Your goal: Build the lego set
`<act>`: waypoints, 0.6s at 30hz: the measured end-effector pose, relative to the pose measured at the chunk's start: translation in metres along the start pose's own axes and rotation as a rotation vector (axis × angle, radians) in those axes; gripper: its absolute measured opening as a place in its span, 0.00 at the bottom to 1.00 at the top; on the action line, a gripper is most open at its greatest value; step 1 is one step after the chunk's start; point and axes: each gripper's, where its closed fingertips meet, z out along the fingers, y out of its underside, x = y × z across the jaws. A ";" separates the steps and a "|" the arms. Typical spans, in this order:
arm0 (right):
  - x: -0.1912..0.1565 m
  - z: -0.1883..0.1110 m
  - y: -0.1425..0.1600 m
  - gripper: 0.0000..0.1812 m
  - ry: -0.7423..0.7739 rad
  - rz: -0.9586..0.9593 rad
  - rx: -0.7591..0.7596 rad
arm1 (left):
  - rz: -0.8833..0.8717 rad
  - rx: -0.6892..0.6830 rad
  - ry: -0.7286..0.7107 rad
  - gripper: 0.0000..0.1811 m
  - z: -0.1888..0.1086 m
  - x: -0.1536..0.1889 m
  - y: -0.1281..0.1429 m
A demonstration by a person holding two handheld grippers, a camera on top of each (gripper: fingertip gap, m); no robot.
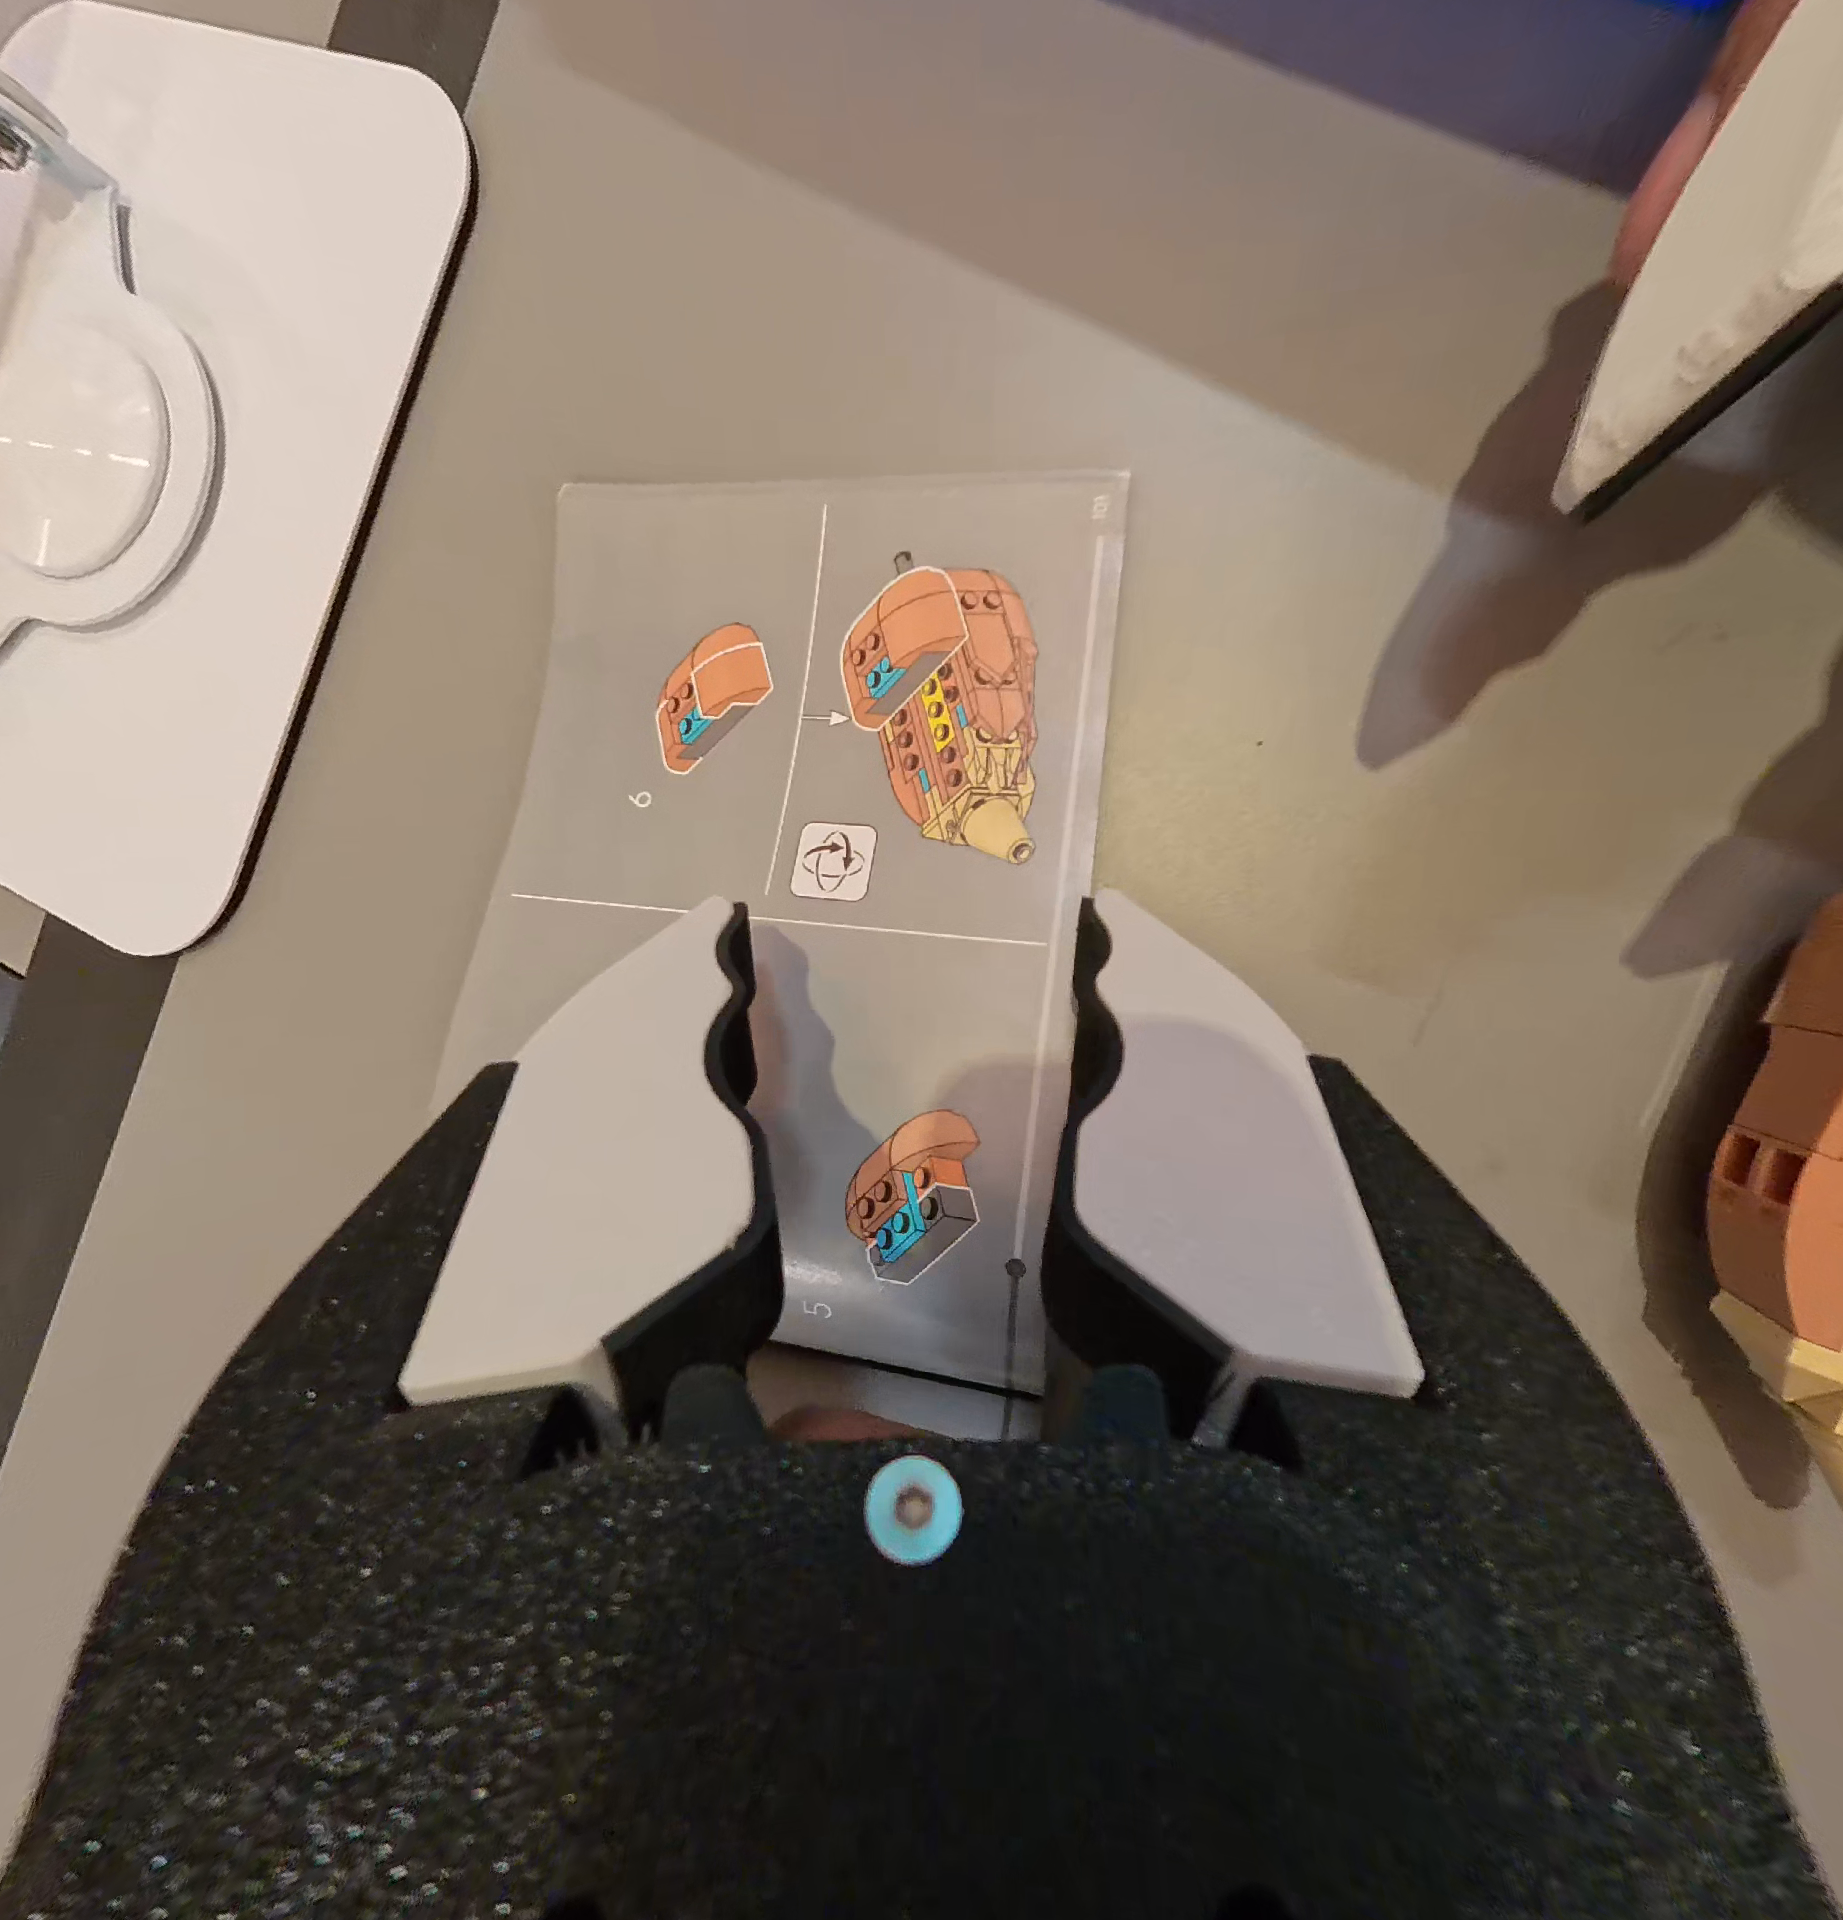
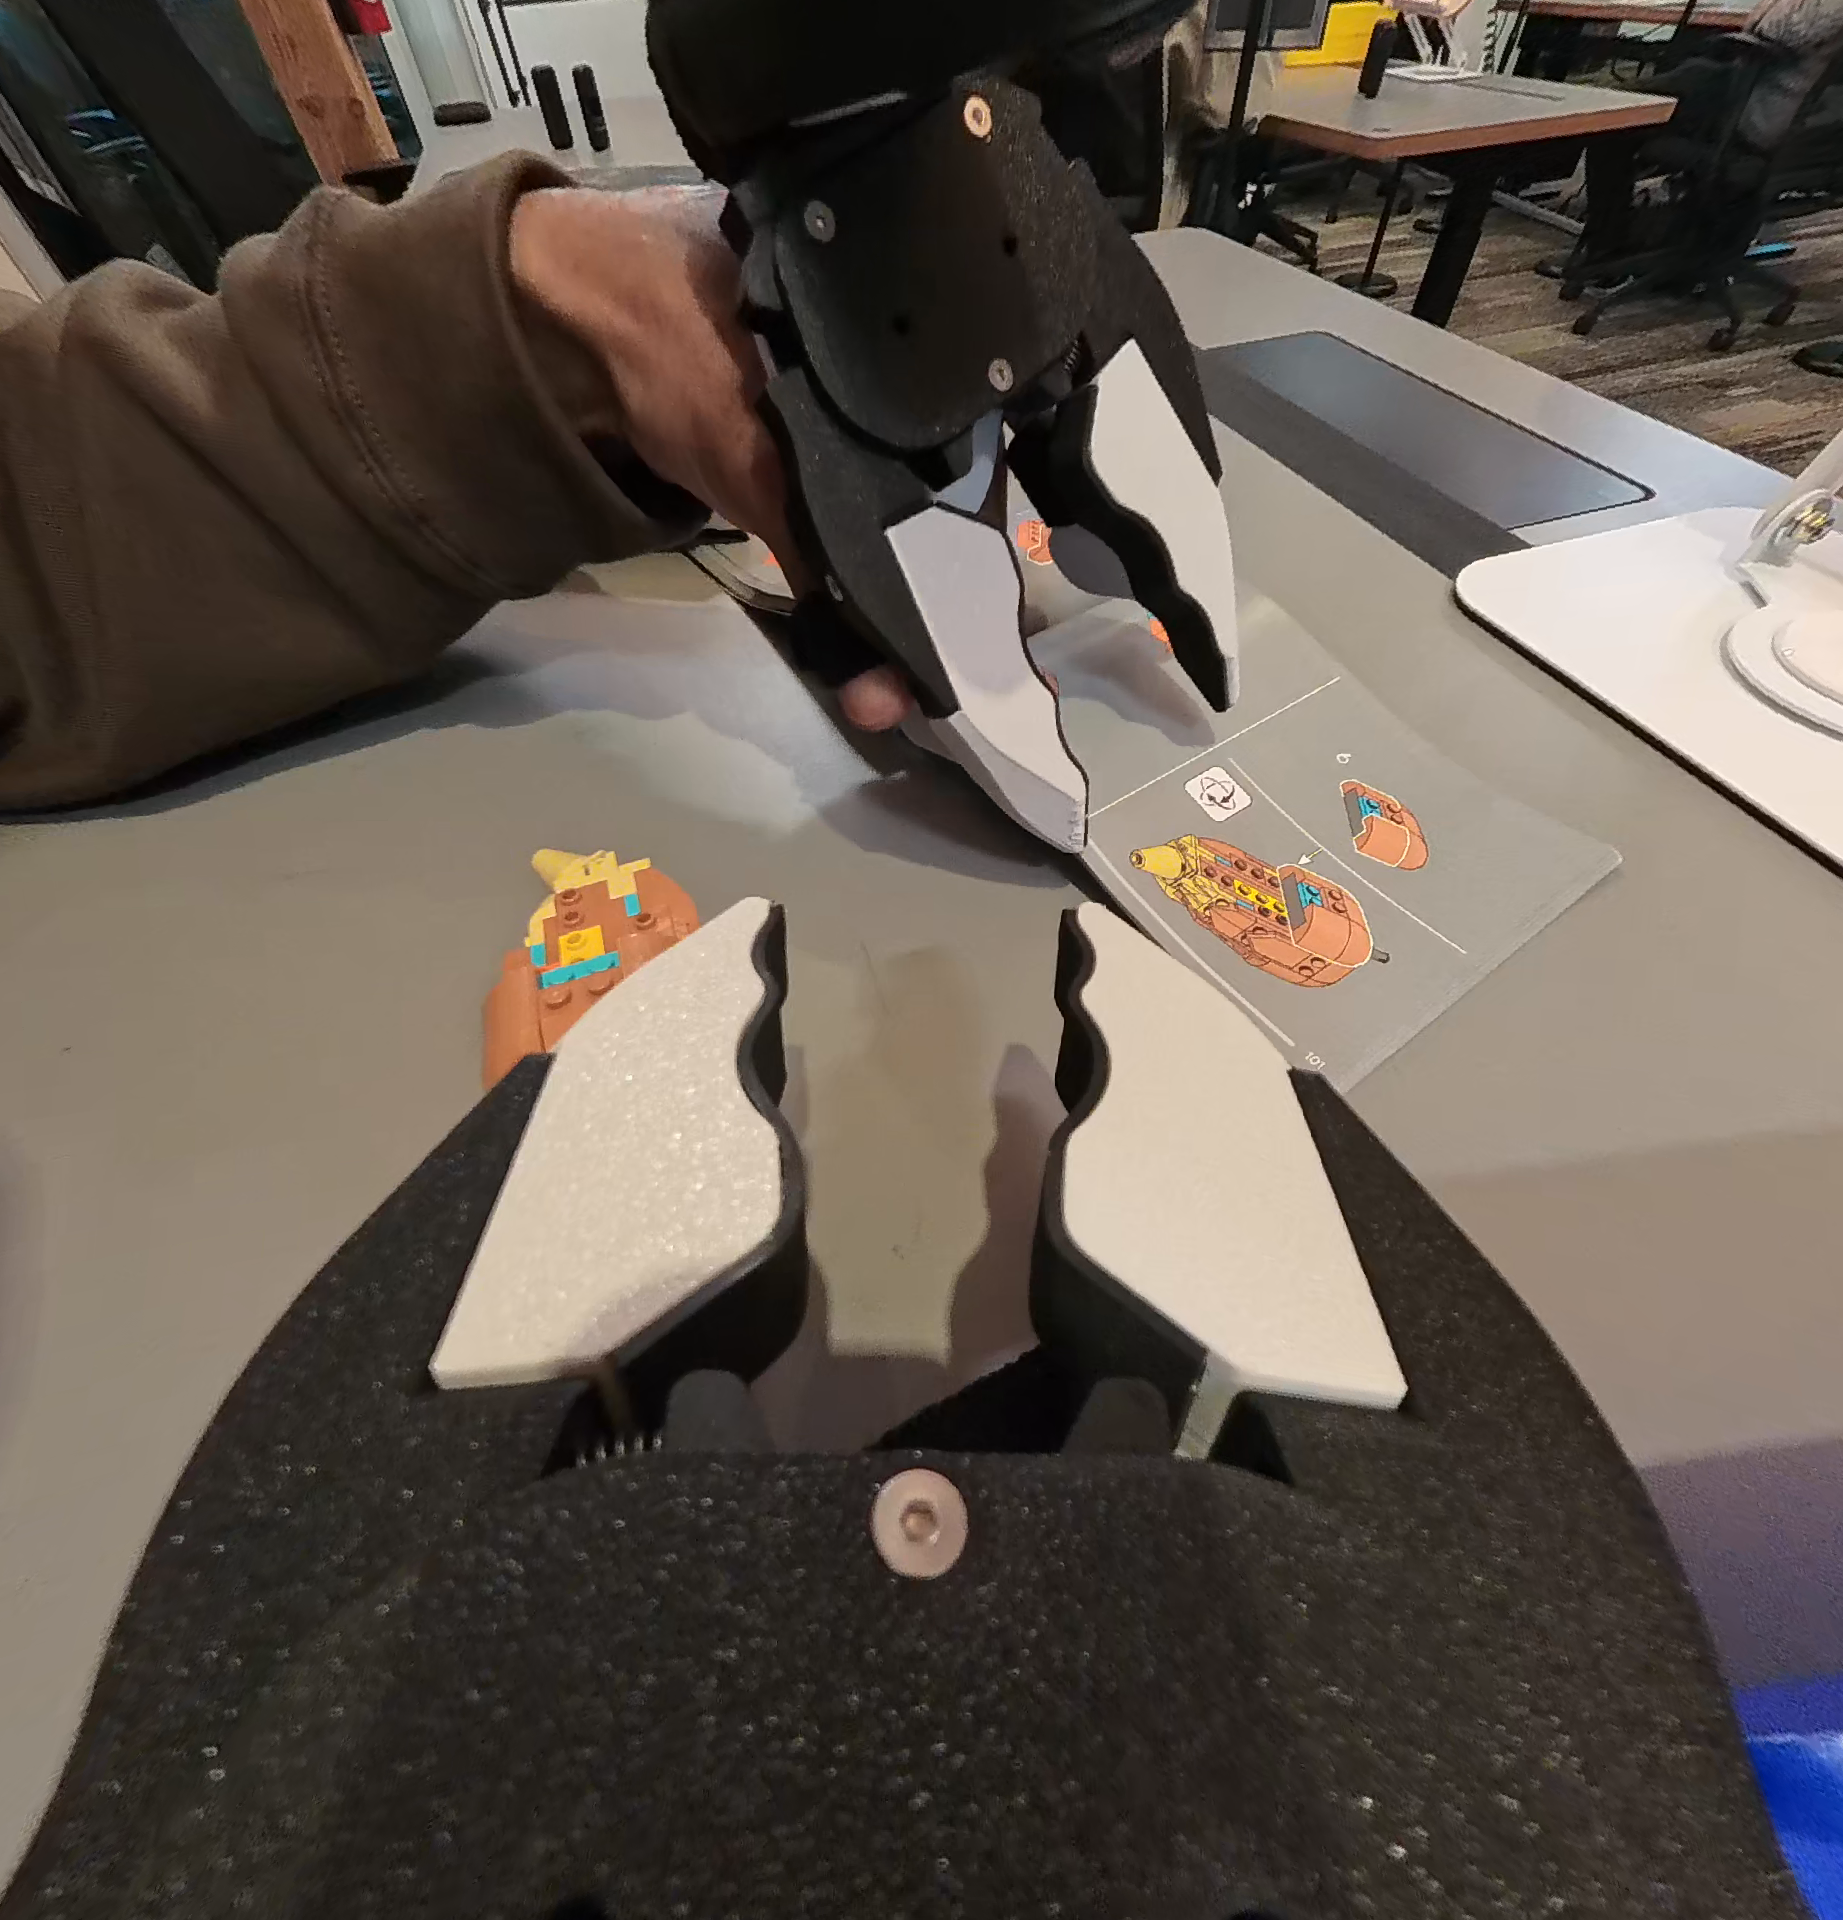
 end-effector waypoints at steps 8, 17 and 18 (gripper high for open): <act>0.000 0.000 0.000 0.28 -0.002 0.000 -0.001 | 0.005 -0.008 0.007 0.33 0.000 0.001 0.001; 0.000 0.000 0.000 0.28 -0.004 0.001 0.000 | -0.011 -0.003 0.007 0.33 0.000 0.000 0.001; 0.000 0.000 0.000 0.28 -0.004 0.001 -0.001 | -0.011 -0.002 0.007 0.33 0.000 0.000 0.001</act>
